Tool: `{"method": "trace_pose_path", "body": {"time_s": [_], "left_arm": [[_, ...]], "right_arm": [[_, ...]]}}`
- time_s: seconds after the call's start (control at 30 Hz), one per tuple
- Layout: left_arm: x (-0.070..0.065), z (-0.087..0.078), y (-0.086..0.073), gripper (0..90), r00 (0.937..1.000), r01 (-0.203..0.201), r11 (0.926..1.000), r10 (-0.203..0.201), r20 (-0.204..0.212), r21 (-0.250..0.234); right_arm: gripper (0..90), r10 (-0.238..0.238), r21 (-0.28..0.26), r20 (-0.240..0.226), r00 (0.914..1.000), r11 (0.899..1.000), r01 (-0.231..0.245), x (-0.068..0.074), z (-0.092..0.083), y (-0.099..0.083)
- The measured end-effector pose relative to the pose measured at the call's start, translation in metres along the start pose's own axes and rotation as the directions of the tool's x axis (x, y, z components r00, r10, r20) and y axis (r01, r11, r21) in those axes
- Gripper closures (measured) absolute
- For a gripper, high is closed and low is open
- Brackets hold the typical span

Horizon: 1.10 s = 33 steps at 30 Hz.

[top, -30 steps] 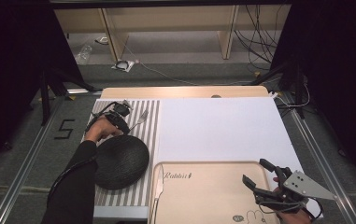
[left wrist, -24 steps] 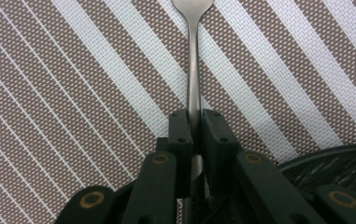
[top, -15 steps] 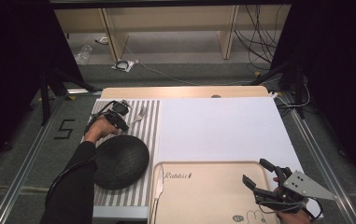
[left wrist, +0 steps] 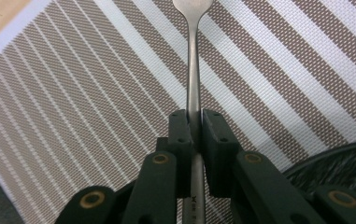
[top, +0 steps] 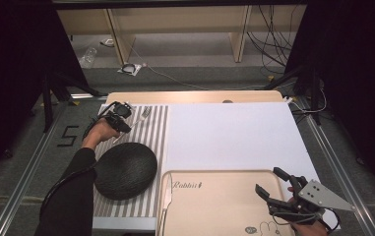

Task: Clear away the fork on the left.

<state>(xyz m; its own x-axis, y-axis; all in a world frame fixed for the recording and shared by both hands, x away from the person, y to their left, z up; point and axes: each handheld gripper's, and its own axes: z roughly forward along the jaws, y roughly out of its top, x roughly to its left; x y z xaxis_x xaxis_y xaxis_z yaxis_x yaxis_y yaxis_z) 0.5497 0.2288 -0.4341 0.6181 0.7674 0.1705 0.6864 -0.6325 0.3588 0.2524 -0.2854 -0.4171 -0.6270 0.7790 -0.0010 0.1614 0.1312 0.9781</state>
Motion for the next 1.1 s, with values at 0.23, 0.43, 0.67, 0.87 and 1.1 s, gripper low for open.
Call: {"method": "trace_pose_path", "body": {"time_s": [0.23, 0.43, 0.67, 0.87, 1.1], "left_arm": [[-0.002, -0.020, -0.005, 82.3, 0.9989, 0.012, 0.9992, -0.010, 0.045, -0.037], [-0.011, -0.040, -0.008, 82.3, 0.9924, 0.078, 0.9928, -0.069, 0.102, -0.091], [-0.033, -0.060, -0.013, 82.3, 0.9828, 0.095, 0.9835, -0.068, 0.172, -0.154], [-0.053, -0.074, -0.018, 82.2, 0.9800, 0.071, 0.9791, -0.032, 0.196, -0.191], [-0.070, -0.087, -0.025, 82.2, 0.9698, 0.080, 0.9695, -0.022, 0.243, -0.232]], "right_arm": [[23.0, -0.002, 0.008, 0.004, 1.0000, 1.000, 0.002, 0.000, 0.000, 0.000], [23.0, -0.003, 0.001, 0.002, 1.0000, 1.000, 0.003, 0.001, 0.000, 0.000], [23.0, -0.003, 0.001, 0.000, 1.0000, 1.000, 0.003, 0.002, 0.000, 0.000], [23.0, -0.006, 0.005, 0.002, 1.0000, 1.000, 0.006, 0.002, 0.000, 0.000], [23.0, -0.008, 0.003, 0.001, 1.0000, 1.000, 0.008, 0.002, 0.000, 0.001]]}}
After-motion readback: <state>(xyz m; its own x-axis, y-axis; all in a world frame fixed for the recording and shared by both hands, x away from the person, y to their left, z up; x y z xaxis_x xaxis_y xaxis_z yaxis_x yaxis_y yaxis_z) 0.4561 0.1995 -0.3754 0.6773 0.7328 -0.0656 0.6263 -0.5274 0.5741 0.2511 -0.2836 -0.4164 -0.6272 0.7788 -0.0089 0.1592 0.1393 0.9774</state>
